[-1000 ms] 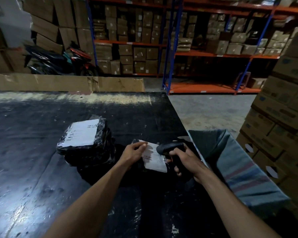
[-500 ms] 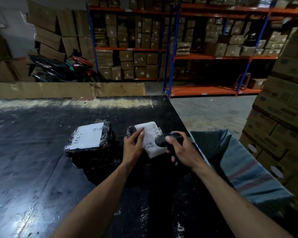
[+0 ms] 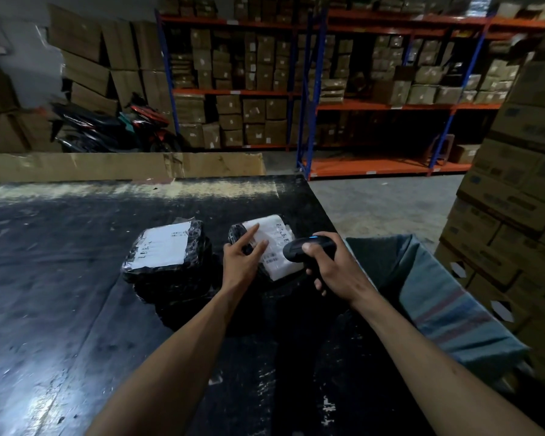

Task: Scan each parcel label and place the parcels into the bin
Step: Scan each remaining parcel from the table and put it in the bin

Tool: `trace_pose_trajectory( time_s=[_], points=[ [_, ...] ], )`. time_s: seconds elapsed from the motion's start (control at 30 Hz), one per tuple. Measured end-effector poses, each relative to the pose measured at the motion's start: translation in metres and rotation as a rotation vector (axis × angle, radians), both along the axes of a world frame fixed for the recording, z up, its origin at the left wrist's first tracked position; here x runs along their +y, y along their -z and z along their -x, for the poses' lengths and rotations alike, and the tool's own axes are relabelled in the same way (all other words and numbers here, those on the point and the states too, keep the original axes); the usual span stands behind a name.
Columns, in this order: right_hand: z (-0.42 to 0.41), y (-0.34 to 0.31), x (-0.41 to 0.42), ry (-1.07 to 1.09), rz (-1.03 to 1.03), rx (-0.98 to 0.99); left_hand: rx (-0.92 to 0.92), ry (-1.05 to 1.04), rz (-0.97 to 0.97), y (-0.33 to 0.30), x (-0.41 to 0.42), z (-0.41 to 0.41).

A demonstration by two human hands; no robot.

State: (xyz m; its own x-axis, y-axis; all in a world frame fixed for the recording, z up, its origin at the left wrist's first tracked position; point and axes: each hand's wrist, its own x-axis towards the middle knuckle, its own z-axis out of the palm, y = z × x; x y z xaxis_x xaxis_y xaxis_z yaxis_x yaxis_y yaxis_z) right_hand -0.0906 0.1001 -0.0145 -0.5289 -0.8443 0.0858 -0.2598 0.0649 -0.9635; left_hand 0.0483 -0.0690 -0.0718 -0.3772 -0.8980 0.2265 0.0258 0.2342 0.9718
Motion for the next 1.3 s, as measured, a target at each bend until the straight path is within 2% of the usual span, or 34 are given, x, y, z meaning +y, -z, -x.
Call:
trace_pose_trajectory(
  time_s=[0.23,0.4,0.57,0.73,0.87,0.93,1.03,1.1,1.2,1.3],
  points=[
    [0.0,0.006,0.004,0.005,-0.045,-0.012,0.044,-0.014,-0.04,-0.003,0.002,-0.002],
    [-0.004,0.052,0.006,0.118,-0.258,-0.031,0.122,-0.041,-0.057,-0.01,0.001,-0.009],
    [-0.019,0.097,0.01,0.084,-0.453,-0.021,0.145,-0.044,-0.107,-0.01,-0.002,-0.018],
    [-0.026,0.109,0.006,0.068,-0.57,0.145,0.163,-0.029,-0.124,-0.006,-0.002,-0.026],
    [-0.018,0.094,0.007,0.015,-0.667,0.251,0.175,-0.009,-0.14,-0.008,-0.002,-0.026],
    [-0.001,0.078,0.008,0.046,-0.627,0.304,0.186,0.014,-0.164,-0.01,-0.001,-0.02],
    [0.037,0.053,0.009,0.114,-0.351,0.215,0.193,0.047,-0.21,-0.014,0.004,-0.001],
    [0.063,0.04,0.012,0.06,-0.204,0.137,0.195,0.088,-0.244,-0.017,0.011,0.019],
    [0.096,0.03,0.018,-0.071,-0.178,0.15,0.185,0.191,-0.293,-0.02,0.027,0.06],
    [0.125,0.031,0.022,-0.092,-0.091,0.109,0.135,0.321,-0.342,-0.019,0.044,0.107]
  ],
)
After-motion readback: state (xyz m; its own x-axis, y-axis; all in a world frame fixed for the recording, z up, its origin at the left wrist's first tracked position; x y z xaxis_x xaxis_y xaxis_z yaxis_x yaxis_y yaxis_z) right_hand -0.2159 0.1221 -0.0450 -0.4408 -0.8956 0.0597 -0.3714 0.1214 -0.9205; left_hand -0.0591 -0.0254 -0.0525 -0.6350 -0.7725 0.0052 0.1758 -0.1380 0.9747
